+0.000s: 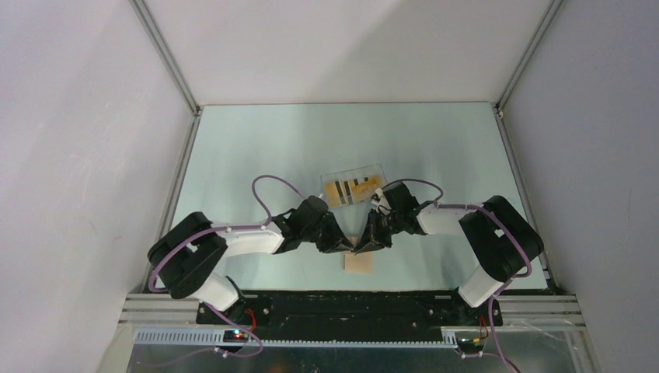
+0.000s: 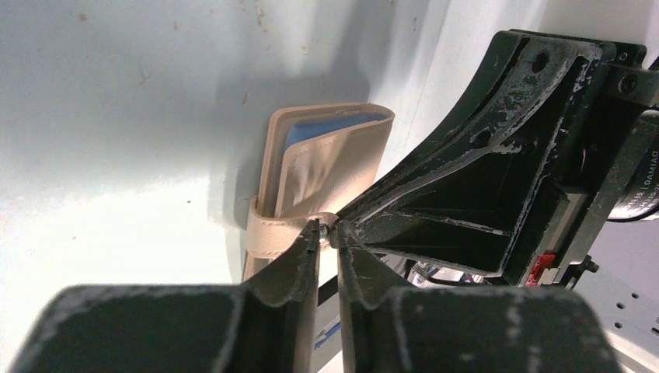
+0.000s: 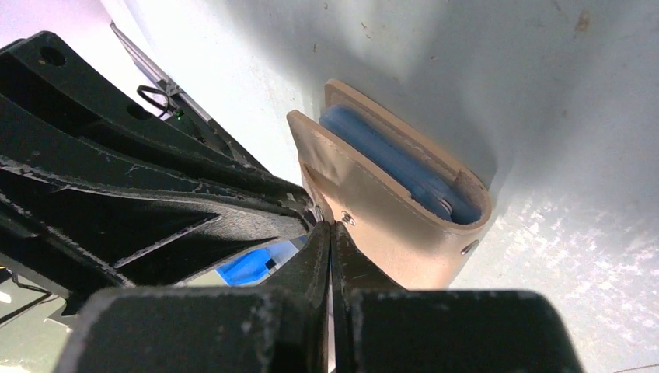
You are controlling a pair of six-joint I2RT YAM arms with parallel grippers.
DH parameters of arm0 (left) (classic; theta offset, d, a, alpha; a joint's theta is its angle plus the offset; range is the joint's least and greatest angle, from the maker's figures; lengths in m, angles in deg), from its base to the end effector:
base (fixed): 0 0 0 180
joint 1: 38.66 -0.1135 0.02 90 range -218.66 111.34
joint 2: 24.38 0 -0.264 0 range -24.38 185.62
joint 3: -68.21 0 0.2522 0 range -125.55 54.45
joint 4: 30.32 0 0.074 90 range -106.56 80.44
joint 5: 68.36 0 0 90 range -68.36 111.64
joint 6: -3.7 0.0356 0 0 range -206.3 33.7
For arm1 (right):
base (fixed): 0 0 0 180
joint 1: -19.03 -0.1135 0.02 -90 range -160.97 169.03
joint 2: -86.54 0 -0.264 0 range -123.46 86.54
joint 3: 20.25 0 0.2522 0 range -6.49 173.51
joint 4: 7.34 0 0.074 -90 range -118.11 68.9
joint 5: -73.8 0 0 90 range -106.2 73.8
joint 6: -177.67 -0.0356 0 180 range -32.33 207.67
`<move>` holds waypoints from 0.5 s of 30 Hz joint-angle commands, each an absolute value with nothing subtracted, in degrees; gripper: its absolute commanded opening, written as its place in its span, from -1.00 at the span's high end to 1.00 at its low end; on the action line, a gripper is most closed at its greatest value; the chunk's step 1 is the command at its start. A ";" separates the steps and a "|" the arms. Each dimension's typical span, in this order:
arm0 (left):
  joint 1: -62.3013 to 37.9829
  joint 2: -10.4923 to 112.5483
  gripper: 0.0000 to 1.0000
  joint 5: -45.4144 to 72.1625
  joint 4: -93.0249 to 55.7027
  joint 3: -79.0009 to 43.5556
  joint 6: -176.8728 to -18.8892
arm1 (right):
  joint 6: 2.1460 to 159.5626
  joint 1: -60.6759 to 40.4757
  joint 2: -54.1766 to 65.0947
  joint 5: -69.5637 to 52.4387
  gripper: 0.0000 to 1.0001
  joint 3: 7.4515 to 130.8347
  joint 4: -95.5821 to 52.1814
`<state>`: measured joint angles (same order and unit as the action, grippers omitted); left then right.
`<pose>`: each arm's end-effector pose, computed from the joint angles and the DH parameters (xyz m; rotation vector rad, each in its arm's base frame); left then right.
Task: Put the credit cards into the card holder
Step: Close the card holder at the center of the board.
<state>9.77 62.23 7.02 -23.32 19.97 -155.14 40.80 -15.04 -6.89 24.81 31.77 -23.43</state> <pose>0.1779 -0.2142 0.1433 -0.3409 2.7019 -1.1347 0.2181 0.1757 0.1251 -0.0088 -2.8081 -1.3223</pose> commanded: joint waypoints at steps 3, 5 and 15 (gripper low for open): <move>9.95 58.44 0.59 10.12 -14.29 16.25 -150.45 | 44.61 -15.75 -6.23 22.54 1.00 33.20 -27.79; 9.97 57.97 0.59 10.88 -11.49 14.86 -149.16 | 45.80 -16.01 -6.05 21.53 1.00 33.69 -29.49; 11.56 60.16 0.69 9.18 -10.48 12.40 -147.11 | 47.15 -17.00 -7.62 19.57 1.00 33.94 -29.90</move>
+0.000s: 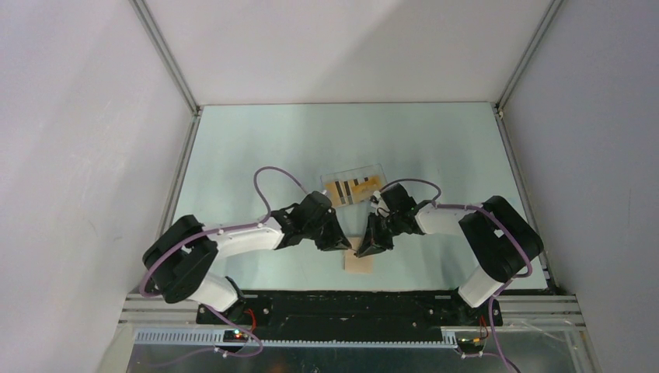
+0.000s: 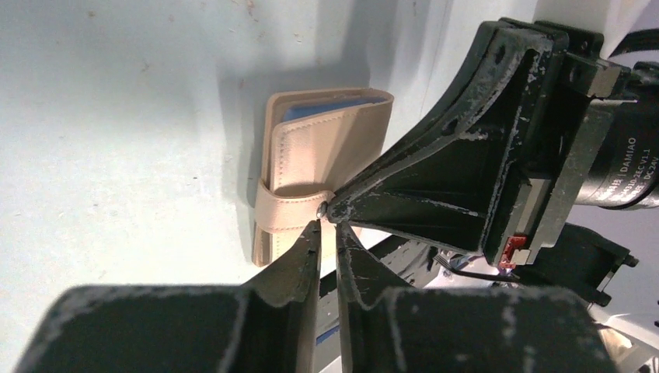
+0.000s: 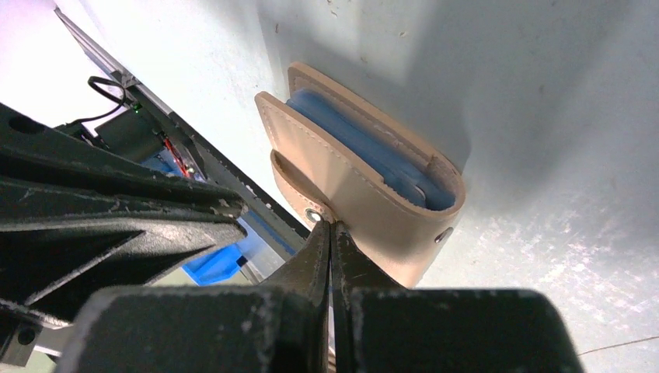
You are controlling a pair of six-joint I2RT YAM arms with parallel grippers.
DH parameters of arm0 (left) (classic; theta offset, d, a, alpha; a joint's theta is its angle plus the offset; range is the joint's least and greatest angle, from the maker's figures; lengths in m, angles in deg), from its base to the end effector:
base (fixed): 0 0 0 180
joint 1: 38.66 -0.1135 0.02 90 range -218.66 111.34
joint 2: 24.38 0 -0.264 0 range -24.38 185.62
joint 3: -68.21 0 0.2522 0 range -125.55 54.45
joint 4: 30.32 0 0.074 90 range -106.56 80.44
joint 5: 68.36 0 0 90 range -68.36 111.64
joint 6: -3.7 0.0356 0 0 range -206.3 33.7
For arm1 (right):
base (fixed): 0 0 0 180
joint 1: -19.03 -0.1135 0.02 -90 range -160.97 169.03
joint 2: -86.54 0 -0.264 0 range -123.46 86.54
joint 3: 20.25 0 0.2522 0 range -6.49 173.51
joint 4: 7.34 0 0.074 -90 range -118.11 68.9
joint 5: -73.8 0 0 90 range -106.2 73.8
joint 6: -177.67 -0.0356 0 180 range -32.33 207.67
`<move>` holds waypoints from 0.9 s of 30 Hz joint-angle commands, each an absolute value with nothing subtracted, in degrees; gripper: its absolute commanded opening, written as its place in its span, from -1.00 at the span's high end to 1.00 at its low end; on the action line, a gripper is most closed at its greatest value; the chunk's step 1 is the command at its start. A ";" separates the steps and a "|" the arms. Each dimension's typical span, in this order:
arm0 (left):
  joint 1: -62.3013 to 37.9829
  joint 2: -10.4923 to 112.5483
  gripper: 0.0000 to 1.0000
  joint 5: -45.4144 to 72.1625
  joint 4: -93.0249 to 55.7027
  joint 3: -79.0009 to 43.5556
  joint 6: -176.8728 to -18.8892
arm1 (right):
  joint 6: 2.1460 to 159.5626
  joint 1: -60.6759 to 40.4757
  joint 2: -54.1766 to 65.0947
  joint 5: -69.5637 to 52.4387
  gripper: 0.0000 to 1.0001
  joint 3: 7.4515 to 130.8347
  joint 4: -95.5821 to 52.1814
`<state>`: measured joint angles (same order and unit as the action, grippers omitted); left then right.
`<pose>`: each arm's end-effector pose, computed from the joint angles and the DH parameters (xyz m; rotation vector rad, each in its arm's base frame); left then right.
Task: Put the credit cards into the card holder
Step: Close the card holder at the center of the board.
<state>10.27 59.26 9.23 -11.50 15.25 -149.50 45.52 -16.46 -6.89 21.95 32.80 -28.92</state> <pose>0.1771 -0.2148 0.1645 -0.2317 2.7368 -1.0066 0.2118 0.1781 0.1236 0.0799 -2.8533 -1.2113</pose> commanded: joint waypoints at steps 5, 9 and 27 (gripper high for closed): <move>12.65 62.03 0.66 9.37 -10.32 11.43 -147.04 | 47.65 -17.04 -8.53 18.76 1.00 34.50 -29.62; 12.93 62.68 0.66 9.55 -10.01 11.13 -147.01 | 47.33 -17.17 -9.37 18.81 1.00 34.73 -28.45; 13.08 61.15 0.56 11.89 -7.86 11.33 -147.00 | 46.72 -17.69 -7.93 20.99 1.00 34.73 -24.71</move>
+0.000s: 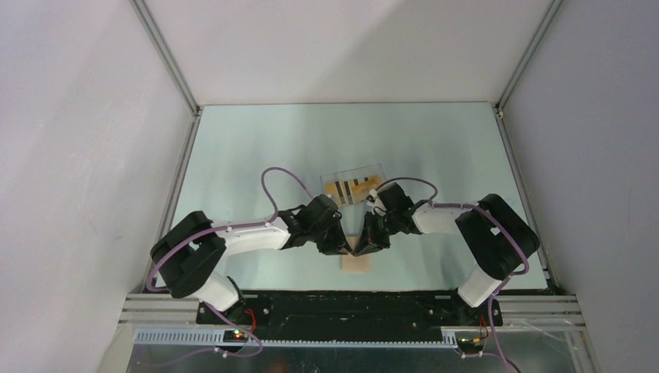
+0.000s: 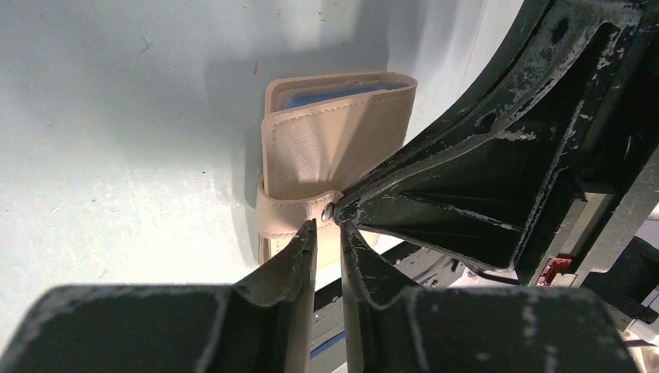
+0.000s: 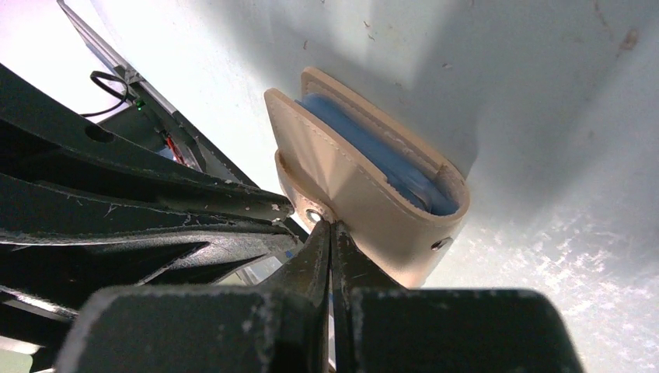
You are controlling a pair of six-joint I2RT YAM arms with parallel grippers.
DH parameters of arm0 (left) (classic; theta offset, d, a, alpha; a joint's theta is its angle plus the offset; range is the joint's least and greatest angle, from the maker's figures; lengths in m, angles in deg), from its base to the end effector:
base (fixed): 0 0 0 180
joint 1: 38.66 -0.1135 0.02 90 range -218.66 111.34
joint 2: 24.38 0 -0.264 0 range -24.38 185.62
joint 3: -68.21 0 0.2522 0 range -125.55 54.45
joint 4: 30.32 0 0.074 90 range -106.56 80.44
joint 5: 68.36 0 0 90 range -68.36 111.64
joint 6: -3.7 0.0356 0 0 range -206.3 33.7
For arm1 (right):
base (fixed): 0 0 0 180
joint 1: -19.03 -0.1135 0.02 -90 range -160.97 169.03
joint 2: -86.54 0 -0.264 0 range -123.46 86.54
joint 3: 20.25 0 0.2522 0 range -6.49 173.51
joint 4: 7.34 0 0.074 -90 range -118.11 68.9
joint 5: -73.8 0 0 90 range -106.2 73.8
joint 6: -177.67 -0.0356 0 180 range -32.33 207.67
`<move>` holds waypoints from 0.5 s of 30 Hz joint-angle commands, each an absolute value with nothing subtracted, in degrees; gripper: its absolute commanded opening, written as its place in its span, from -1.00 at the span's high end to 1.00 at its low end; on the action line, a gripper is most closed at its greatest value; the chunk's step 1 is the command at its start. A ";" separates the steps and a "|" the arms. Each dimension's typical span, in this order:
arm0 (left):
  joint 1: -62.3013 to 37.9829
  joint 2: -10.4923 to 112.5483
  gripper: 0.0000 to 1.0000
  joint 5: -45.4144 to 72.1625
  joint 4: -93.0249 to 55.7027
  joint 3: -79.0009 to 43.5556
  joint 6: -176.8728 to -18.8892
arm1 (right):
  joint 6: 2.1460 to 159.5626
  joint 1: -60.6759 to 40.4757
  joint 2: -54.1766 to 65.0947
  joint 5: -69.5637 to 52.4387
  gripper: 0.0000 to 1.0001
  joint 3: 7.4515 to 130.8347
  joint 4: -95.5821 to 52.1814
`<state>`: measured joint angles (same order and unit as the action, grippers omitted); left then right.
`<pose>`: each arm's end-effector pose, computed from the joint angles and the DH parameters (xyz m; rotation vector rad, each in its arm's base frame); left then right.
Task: Put the credit cards into the card holder
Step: Close the card holder at the center of the board.
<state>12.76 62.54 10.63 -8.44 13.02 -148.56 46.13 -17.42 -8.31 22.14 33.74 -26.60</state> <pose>0.1724 -0.2270 0.1568 -0.1765 2.8014 -0.9199 0.2152 0.1864 0.1232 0.1375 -2.8572 -1.2478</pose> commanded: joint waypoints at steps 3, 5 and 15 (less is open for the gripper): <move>13.04 60.94 0.56 12.20 -7.52 11.32 -146.83 | 46.70 -17.84 -7.71 21.62 1.00 34.73 -23.67; 13.08 60.71 0.57 12.59 -7.20 11.36 -146.85 | 46.59 -18.00 -7.57 21.92 1.00 34.73 -23.12; 13.02 58.41 0.75 15.26 -5.36 11.30 -146.59 | 46.71 -18.26 -5.80 21.93 1.00 34.73 -22.22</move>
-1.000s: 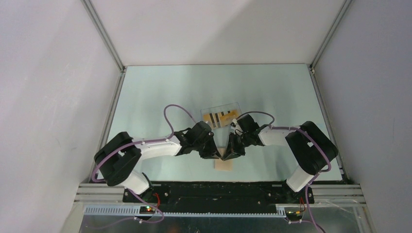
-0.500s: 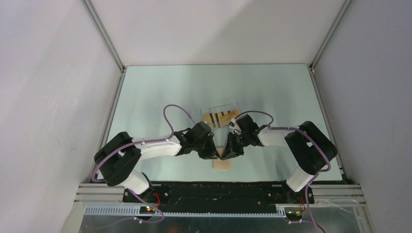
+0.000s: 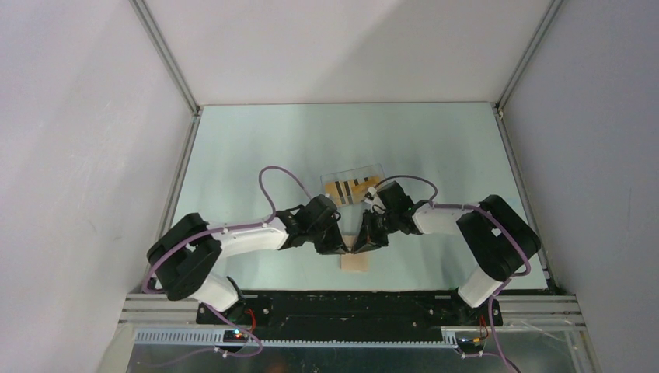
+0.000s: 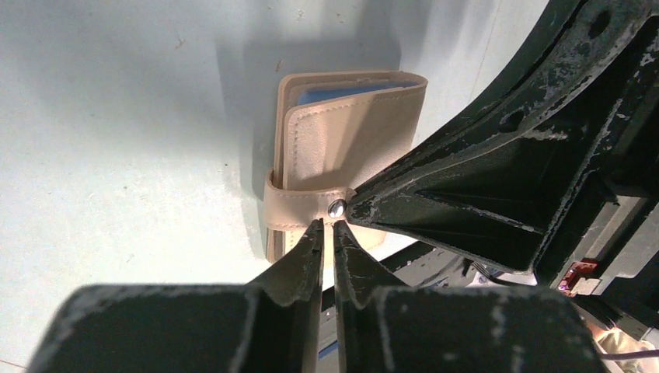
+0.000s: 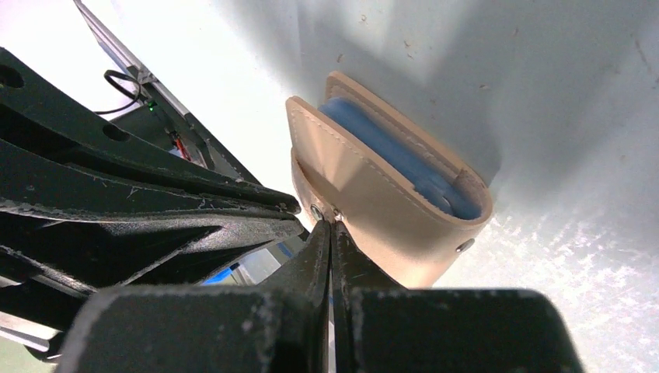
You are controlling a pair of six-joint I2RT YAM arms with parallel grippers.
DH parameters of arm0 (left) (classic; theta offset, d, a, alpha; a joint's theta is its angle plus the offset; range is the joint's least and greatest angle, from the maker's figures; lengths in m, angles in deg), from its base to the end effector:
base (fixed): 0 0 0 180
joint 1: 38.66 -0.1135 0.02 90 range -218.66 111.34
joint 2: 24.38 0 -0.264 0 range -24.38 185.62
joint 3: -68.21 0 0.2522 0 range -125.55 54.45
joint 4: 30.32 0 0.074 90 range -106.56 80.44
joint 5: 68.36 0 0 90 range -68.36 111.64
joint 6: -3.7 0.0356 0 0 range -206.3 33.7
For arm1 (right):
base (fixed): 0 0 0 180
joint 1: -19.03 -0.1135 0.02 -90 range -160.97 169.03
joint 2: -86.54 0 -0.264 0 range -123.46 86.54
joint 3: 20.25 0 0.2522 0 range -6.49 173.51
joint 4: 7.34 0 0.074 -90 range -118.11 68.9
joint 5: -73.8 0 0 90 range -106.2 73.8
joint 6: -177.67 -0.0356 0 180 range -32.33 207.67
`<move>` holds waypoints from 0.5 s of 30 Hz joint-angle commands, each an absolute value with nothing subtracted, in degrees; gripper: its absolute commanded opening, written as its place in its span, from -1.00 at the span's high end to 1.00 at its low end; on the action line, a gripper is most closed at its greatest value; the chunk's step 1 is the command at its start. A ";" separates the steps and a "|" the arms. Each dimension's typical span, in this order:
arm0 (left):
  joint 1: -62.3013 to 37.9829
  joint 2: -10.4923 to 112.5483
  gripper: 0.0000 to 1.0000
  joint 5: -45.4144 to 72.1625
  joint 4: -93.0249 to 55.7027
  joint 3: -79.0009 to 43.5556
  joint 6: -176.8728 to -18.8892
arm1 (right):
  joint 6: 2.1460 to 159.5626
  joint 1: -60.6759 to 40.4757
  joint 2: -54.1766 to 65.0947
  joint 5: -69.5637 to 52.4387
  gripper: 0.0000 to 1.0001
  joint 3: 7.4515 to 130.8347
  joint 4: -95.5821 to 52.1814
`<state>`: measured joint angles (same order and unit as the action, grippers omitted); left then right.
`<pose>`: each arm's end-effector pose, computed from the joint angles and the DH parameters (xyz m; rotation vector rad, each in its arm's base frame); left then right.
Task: Put the credit cards into the card holder
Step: Close the card holder at the center of the board.
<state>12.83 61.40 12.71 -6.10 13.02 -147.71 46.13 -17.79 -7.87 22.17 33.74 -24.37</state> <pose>0.1704 -0.2230 0.1592 -0.1731 2.7971 -0.8613 0.2166 0.1898 0.1273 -0.1712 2.8471 1.2887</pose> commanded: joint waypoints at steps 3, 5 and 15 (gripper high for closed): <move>13.01 57.76 0.74 16.03 -4.71 11.26 -146.46 | 46.38 -18.48 -6.21 22.46 1.00 34.73 -21.71; 12.99 57.56 0.72 16.34 -4.31 11.22 -146.35 | 46.29 -18.76 -6.31 22.14 1.00 34.73 -21.70; 13.19 59.77 0.77 15.13 -3.90 10.28 -145.58 | 48.29 -18.84 -5.88 19.29 1.00 34.72 -25.49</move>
